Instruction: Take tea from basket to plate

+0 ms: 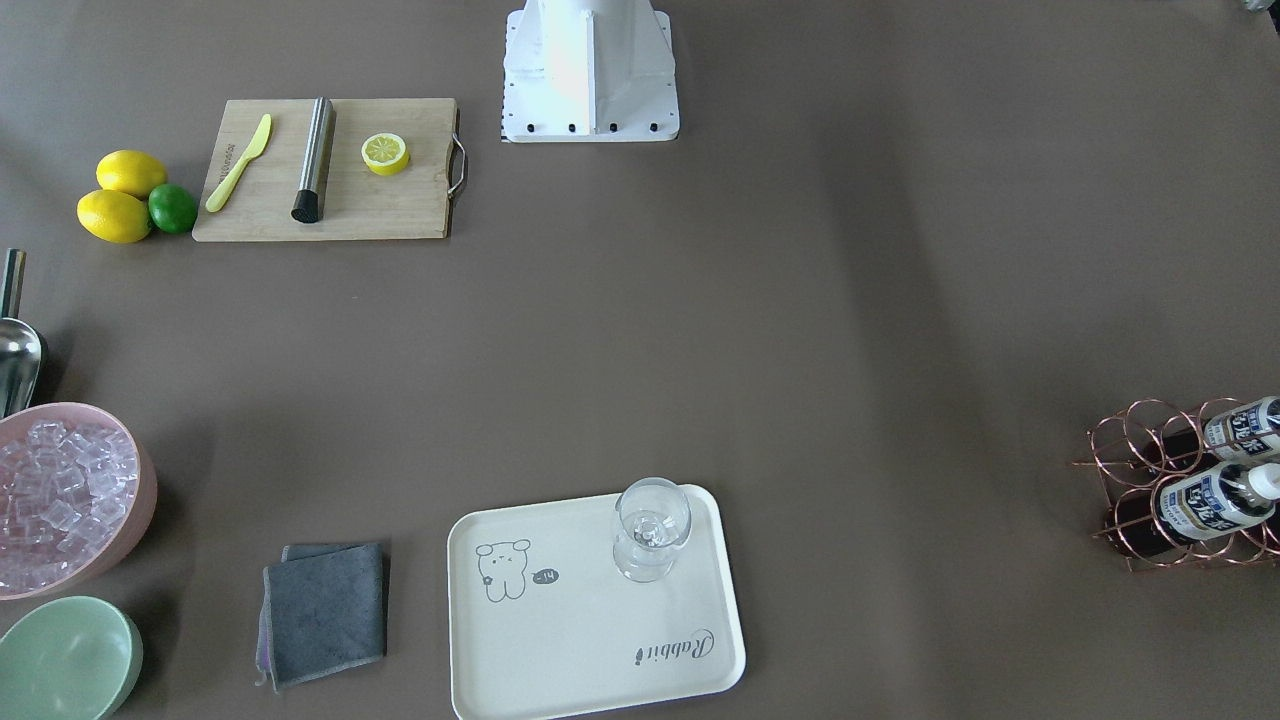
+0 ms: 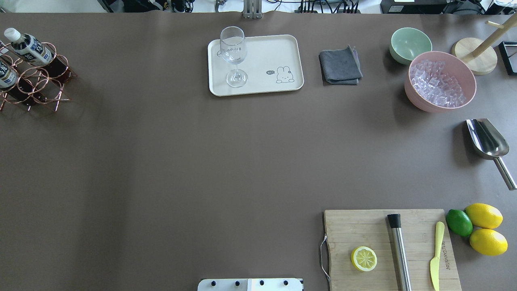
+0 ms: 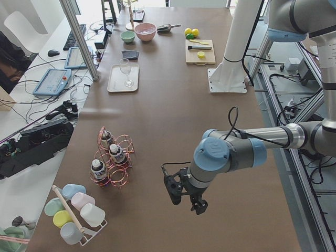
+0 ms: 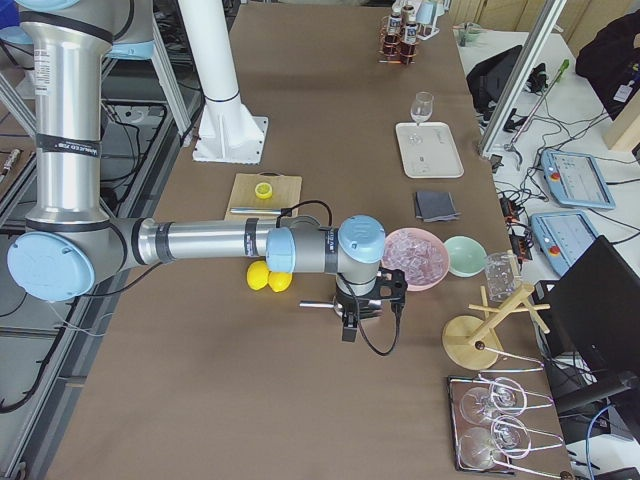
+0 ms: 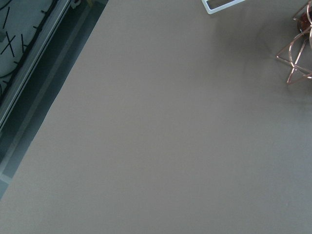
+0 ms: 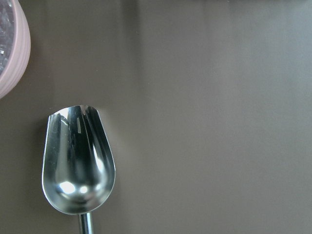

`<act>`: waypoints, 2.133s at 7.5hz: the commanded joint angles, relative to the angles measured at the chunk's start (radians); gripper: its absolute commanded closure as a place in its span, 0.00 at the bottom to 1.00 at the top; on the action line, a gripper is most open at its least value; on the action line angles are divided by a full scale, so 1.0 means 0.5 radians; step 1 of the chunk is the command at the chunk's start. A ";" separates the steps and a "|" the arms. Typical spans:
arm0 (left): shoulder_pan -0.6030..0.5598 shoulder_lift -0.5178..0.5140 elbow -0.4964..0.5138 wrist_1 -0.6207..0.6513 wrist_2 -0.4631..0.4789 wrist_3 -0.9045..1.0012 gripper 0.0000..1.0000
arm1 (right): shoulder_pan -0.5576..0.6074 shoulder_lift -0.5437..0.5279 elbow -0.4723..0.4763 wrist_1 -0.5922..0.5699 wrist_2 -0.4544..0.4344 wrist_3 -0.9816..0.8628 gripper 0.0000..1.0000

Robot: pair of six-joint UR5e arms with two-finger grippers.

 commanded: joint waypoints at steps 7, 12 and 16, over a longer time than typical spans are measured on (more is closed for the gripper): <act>0.287 -0.313 0.014 0.338 -0.012 0.004 0.01 | 0.000 0.003 0.007 0.016 -0.057 -0.021 0.00; 0.311 -0.313 0.103 0.219 -0.012 -0.002 0.01 | -0.006 -0.018 0.007 0.019 -0.030 -0.062 0.00; 0.311 -0.484 0.213 0.231 -0.052 -0.533 0.01 | -0.003 -0.009 0.011 0.013 -0.030 -0.062 0.00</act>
